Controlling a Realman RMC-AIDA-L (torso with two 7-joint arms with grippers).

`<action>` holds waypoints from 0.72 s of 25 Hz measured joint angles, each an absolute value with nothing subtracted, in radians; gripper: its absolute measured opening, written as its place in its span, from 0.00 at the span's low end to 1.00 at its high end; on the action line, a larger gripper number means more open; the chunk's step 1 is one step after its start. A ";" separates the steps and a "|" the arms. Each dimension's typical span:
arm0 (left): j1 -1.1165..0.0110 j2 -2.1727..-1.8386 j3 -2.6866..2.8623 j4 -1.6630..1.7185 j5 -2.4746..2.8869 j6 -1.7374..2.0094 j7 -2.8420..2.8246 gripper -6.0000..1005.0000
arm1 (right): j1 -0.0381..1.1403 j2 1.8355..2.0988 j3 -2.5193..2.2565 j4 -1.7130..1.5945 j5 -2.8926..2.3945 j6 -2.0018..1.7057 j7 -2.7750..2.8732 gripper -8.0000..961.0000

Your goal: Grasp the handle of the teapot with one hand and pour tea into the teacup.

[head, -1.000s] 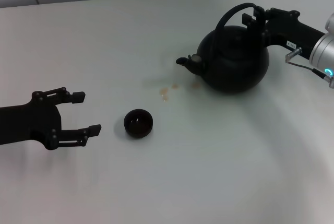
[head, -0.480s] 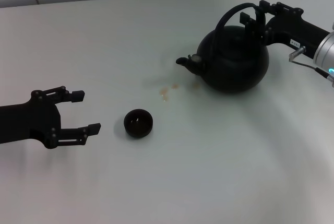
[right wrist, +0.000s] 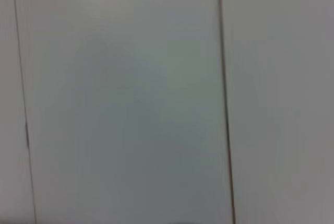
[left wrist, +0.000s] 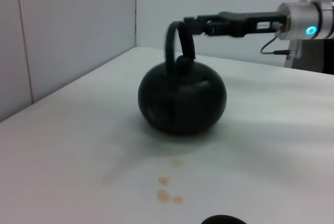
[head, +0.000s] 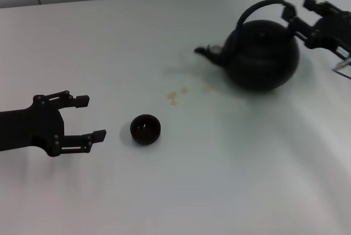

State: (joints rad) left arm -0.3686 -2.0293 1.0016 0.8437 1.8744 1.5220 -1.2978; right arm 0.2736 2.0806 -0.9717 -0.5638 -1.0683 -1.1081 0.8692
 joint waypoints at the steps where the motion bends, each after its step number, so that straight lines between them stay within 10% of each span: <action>1: -0.368 -2.029 1.002 0.844 1.874 1.523 -1.298 0.86 | 0.259 2.081 -0.964 -0.560 -1.061 -1.138 0.859 0.62; 18: -0.358 -2.031 1.002 0.844 1.873 1.529 -1.287 0.86 | 0.226 2.078 -0.937 -0.498 -1.084 -1.316 0.824 0.62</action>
